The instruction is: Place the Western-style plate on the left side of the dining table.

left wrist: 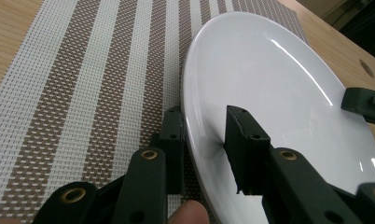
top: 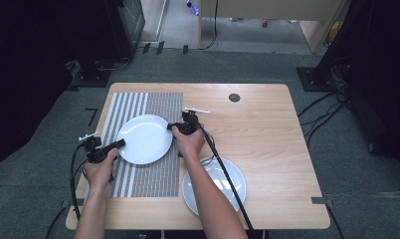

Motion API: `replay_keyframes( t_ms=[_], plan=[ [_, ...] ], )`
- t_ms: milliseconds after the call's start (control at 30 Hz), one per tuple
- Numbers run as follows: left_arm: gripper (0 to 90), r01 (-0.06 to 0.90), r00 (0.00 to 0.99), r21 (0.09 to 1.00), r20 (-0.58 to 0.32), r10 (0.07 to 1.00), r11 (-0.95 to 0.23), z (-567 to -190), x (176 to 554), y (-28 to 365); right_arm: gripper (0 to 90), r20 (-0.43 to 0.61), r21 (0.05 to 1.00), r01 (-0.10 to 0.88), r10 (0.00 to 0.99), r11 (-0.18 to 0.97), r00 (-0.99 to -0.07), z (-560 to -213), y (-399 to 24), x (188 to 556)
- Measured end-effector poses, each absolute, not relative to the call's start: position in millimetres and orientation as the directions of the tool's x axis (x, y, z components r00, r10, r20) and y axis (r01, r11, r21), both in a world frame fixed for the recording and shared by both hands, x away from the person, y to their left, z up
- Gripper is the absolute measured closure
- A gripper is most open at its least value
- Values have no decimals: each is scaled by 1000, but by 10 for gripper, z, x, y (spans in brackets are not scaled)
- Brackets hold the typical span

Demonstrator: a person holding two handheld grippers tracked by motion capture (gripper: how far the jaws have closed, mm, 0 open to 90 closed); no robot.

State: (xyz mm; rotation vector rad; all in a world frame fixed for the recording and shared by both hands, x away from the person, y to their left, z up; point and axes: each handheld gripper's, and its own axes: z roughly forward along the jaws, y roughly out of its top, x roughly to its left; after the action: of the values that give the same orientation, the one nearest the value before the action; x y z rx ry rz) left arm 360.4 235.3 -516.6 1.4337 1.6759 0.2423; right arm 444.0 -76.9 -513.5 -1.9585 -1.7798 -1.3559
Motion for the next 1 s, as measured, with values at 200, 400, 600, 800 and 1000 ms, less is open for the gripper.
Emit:
replay_keyframes(
  t_ms=[200, 400, 600, 800, 1000],
  plan=[
    [695, 694, 62, 645, -496, 866, 320, -5167, 3605, 2359, 841, 699, 439, 850, 704, -290, -120, -5151, -756, 4449],
    [679, 685, 53, 653, -488, 871, 324, -5156, 3599, 2371, 839, 704, 447, 844, 699, -298, -125, -5161, -723, 4450],
    [620, 680, 80, 670, -473, 878, 299, -5167, 3593, 2351, 804, 671, 481, 842, 721, -245, -173, -5235, -699, 4451],
    [388, 669, 80, 686, -449, 890, 286, -5122, 3578, 2364, 683, 670, 517, 823, 709, -234, -220, -5189, -696, 4438],
    [285, 654, 85, 712, -406, 910, 257, -5025, 3515, 2387, 460, 567, 620, 763, 777, -183, -274, -5042, -748, 4388]
  ],
)
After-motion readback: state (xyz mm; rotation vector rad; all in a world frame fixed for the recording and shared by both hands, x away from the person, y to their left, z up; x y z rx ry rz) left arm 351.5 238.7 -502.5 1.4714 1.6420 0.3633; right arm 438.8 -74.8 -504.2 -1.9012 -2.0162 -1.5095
